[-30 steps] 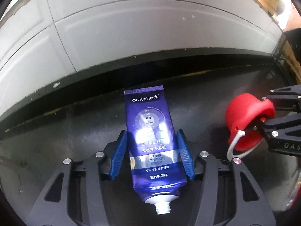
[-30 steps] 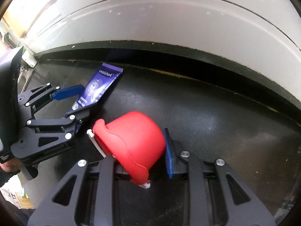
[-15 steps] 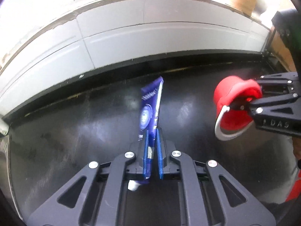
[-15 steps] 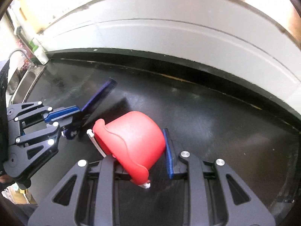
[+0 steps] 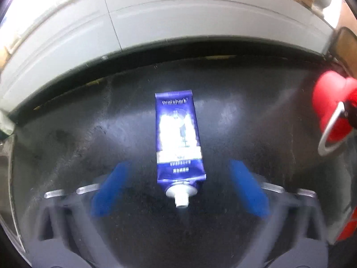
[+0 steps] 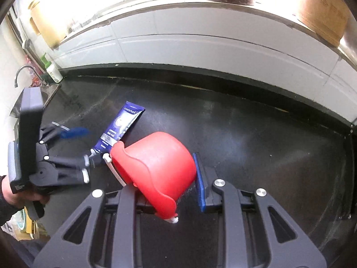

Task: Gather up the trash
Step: 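Grasp the red cup with the right tool while the left tool grasps the blue toothpaste tube, then carry the red cup and toothpaste tube to the black bin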

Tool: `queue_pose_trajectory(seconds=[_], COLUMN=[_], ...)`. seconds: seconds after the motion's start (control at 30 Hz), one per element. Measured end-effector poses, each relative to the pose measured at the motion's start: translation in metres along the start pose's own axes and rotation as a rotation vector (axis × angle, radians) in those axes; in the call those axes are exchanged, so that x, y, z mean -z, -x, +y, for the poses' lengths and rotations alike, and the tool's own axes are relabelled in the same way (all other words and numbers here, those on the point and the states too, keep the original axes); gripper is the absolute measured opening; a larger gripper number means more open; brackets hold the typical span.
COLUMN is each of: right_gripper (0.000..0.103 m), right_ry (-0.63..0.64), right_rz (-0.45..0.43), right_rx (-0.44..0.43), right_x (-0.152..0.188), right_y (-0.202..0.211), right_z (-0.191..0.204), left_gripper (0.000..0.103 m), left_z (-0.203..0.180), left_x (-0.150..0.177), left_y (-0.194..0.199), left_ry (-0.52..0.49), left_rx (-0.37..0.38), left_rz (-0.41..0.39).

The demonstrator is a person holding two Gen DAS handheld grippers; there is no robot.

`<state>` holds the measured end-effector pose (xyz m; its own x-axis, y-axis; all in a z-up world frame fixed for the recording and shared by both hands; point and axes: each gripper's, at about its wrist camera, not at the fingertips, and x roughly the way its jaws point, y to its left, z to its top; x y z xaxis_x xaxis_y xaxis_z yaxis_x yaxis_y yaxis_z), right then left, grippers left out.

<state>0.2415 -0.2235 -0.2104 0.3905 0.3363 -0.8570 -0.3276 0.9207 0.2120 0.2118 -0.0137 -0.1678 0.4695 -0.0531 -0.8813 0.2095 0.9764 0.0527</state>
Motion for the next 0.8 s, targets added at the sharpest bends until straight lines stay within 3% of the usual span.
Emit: queue_pose_trajectory(seconds=[0.1,0.17,0.4,0.43,0.5,0.63,0.8], right_gripper=[0.025,0.025,0.025,0.025,0.025,0.025,0.025], right_ry=[-0.012,-0.022,-0.034,-0.03,-0.027,-0.012,0.014], right_rz=[-0.003,0.004,0.021,0.024,0.031,0.043,0.039], right_rx=[-0.012,-0.021,-0.032,-0.032,-0.033,-0.032,-0.03], right_x=[0.001,0.003,0.001,0.0,0.0,0.001,0.002], right_y=[0.001,-0.001,-0.009,-0.011,-0.013,-0.016,-0.011], right_z=[-0.007,-0.014,-0.03,-0.03,-0.032,-0.029,-0.02], left_gripper=[0.095,0.084,0.083,0.08,0.052,0.051,0.051], left_z=[-0.009,-0.01,0.002,0.003,0.004,0.004,0.006], left_x=[-0.004,-0.003,0.009,0.009,0.006,0.006,0.014], left_y=[-0.009,-0.015,-0.034,-0.034,-0.03,-0.025,0.002], left_ry=[-0.025,-0.03,-0.018,-0.017,-0.027,-0.007,0.018], left_rx=[0.016,0.038,0.049,0.047,0.041,0.067,0.06], left_rz=[0.017,0.047,0.099,0.092,0.068,0.083,0.038])
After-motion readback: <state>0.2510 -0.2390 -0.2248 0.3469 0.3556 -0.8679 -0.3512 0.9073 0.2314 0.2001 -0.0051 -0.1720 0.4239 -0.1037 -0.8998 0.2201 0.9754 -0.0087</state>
